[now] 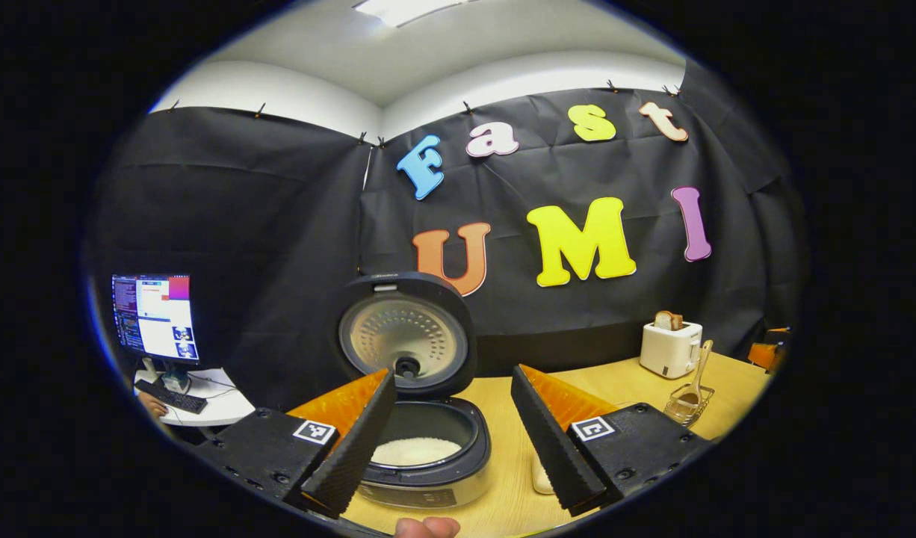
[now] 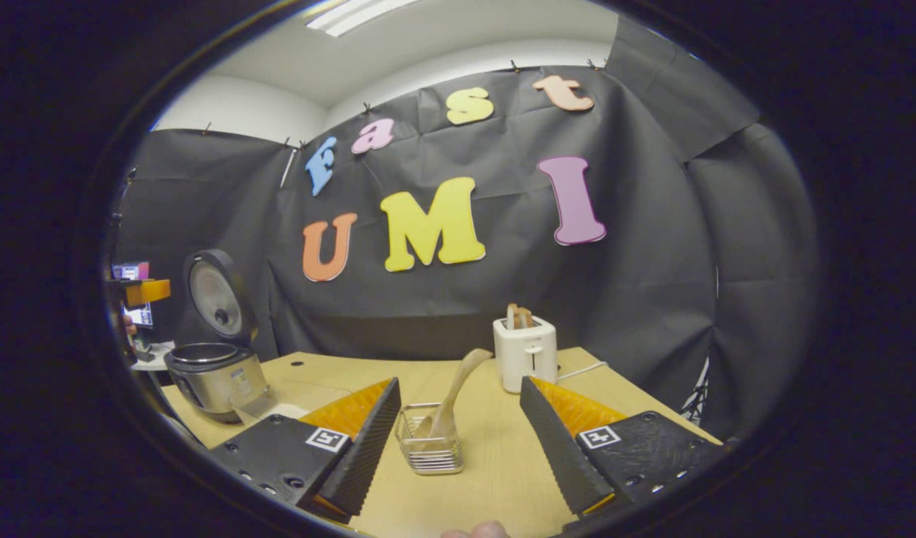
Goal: Close the left gripper, press the button to open the rice cooker; take a wooden spoon from the chopstick holder with the right hand, scoop a spoonful of rice and pour it into the rice cooker, then put the wooden spoon back into the chopstick holder.
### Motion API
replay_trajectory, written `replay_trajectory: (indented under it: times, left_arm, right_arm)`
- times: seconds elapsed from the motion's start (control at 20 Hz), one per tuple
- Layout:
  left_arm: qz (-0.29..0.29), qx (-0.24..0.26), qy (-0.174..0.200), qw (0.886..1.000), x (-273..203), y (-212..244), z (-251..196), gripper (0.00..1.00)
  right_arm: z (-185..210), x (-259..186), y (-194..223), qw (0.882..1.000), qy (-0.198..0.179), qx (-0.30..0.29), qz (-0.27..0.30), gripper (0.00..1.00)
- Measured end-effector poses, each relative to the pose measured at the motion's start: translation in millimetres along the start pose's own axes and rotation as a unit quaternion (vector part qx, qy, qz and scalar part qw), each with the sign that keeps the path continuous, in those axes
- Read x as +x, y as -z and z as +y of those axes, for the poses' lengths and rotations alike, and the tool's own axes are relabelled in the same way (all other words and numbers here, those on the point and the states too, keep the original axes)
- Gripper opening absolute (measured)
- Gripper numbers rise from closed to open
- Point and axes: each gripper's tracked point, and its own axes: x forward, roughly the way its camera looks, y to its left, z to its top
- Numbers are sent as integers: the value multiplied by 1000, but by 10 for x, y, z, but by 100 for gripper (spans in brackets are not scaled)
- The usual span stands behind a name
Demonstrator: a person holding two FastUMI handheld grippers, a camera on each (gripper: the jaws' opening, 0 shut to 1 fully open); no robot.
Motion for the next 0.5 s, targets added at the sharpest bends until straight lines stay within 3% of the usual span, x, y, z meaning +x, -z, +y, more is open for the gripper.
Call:
replay_trajectory:
  times: [0.1, 0.15, 0.25, 0.3, 0.45, 0.5]
  left_arm:
    - [8, -7, 3, 1000, -20, 155, -73, 99]
    - [7, -12, 0, 1000, -32, 215, -78, 99]
    - [10, -13, -1, 1000, -66, 343, -135, 99]
    - [11, -11, 0, 1000, -91, 394, -160, 99]
    - [15, 2, -5, 1000, -126, 490, -139, 98]
    - [14, 4, -9, 1000, -136, 497, -116, 98]
  right_arm:
    - [20, 122, 81, 1000, -4, 2, 14, 91]
    - [12, 187, 125, 1000, -4, 6, 22, 96]
    - [6, 343, 208, 999, -3, 17, 34, 91]
    - [16, 428, 245, 999, -4, 19, 42, 96]
    - [18, 689, 315, 998, -6, 17, 59, 96]
    - [7, 778, 309, 998, -2, 14, 62, 92]
